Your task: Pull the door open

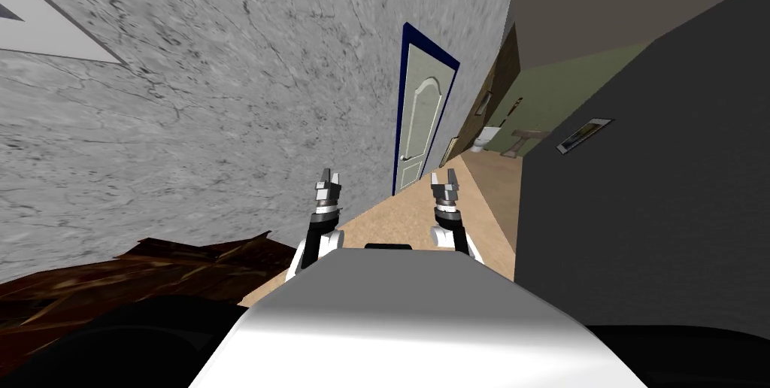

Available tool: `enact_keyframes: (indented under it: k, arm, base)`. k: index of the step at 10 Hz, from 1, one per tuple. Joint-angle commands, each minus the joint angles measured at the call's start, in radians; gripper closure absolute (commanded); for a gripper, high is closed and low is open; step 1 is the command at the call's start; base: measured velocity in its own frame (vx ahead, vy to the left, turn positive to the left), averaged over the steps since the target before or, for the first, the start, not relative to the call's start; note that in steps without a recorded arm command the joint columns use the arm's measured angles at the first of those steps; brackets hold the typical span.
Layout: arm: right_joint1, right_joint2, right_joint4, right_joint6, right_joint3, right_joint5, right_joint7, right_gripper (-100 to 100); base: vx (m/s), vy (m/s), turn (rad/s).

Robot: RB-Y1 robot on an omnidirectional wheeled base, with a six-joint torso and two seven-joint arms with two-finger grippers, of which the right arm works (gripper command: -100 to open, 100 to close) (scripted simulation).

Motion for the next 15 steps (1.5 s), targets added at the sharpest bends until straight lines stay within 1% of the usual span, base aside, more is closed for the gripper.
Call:
enact_keyframes:
  k: [1,5,11,15]
  arm:
    - [-0.015,-0.007,0.039,-0.005,0.001,-0.01,0.002,-100]
    - [-0.047,-0.025,0.123,-0.009,0.002,-0.035,0.004,-100]
    - [-0.1,-0.052,0.262,-0.015,0.004,-0.076,0.009,-100]
    - [-0.138,-0.07,0.36,-0.02,0.005,-0.105,0.012,-100]
  base:
    - [0.094,-0.078,0.107]
    - [0.086,-0.082,0.126]
    - [0.071,-0.083,0.135]
    - [0.073,-0.108,0.132]
